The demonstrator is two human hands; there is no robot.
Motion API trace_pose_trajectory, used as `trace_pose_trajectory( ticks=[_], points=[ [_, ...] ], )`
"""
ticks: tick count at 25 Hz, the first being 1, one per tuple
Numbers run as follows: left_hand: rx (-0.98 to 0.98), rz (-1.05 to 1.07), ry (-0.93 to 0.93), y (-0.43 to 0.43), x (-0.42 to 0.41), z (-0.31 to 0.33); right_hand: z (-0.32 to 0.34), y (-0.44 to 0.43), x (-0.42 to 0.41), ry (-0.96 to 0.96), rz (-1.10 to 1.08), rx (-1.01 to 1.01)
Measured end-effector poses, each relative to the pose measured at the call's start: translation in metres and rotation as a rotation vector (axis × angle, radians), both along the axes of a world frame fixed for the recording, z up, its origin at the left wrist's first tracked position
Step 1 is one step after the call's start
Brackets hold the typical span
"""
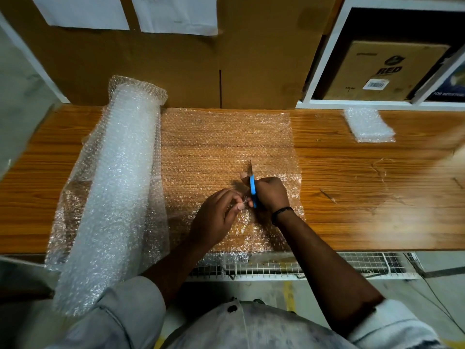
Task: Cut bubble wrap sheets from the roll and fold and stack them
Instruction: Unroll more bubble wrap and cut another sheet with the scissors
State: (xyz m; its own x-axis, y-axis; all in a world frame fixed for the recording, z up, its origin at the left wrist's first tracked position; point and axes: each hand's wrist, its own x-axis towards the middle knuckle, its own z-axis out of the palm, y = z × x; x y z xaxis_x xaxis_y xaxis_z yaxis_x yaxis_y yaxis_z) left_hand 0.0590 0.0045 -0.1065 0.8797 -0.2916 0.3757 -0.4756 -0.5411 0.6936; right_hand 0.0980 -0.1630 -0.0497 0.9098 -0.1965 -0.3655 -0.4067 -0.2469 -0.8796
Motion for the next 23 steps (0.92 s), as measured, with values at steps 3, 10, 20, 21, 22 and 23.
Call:
trace_pose_trajectory(
  ticks=[3,10,20,21,22,23],
  points=[
    [-0.007,-0.005,-0.002,0.000,0.000,0.001,-0.008,0.000,0.006,-0.002,-0.017,-0.024],
    [-0.028,-0.015,0.010,0.001,0.001,-0.002,-0.011,-0.004,0.017,-0.012,-0.037,-0.027],
    [-0.039,-0.015,0.009,0.000,0.000,-0.001,0.000,-0.004,0.026,-0.020,-0.022,-0.035],
    [-0.045,-0.018,0.009,0.000,0.000,0.000,-0.001,-0.005,0.029,-0.024,-0.014,-0.058],
    [-0.051,-0.024,0.007,0.000,0.000,0.000,-0.003,-0.007,0.032,-0.034,-0.001,-0.081],
    [-0.056,-0.030,0.003,0.000,0.000,0.001,-0.004,-0.008,0.034,-0.038,0.002,-0.092]
  ],
)
